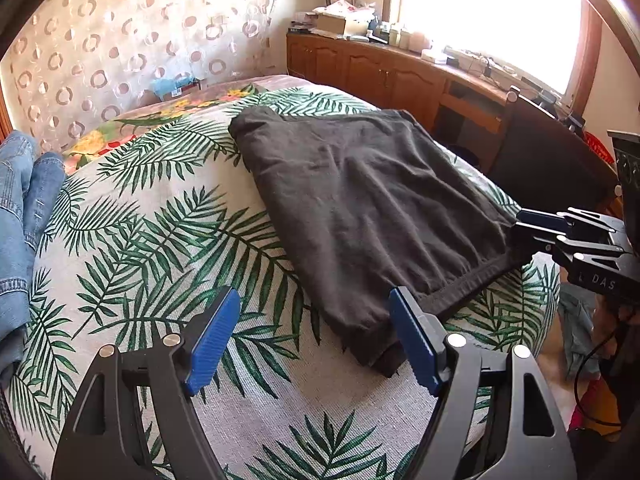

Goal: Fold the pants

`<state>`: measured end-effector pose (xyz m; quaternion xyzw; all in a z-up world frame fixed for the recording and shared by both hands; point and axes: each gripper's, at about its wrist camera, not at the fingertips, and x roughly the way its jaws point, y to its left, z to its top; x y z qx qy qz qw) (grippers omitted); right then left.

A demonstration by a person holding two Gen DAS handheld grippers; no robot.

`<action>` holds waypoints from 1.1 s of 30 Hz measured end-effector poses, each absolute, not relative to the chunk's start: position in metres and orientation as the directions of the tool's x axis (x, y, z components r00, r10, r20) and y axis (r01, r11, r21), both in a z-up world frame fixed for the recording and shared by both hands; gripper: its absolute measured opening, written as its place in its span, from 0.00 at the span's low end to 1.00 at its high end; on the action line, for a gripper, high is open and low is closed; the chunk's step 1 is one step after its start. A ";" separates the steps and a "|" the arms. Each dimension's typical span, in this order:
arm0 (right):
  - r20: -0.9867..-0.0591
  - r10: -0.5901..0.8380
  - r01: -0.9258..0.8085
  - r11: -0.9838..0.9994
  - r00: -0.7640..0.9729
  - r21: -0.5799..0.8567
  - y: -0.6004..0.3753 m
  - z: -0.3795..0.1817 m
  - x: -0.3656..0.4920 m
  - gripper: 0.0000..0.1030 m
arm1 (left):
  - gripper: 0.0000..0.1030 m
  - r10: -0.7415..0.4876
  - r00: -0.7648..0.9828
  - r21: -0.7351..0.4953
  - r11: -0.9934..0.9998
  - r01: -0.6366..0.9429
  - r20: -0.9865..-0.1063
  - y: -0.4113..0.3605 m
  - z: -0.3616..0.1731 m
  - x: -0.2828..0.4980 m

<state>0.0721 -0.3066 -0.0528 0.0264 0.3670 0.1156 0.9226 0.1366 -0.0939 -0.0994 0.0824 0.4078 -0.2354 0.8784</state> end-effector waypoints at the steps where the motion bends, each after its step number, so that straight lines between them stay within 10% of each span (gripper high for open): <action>1: -0.675 0.233 -0.193 0.972 0.700 0.136 -0.307 -0.054 0.073 0.33 | 0.75 -0.349 0.553 -0.049 0.873 0.485 -0.757 -0.095 -0.100 0.136; 33: -0.688 0.294 -0.259 0.953 0.663 0.158 -0.308 -0.060 0.073 0.20 | 0.37 -0.428 0.484 -0.135 0.838 0.528 -0.763 -0.100 -0.114 0.127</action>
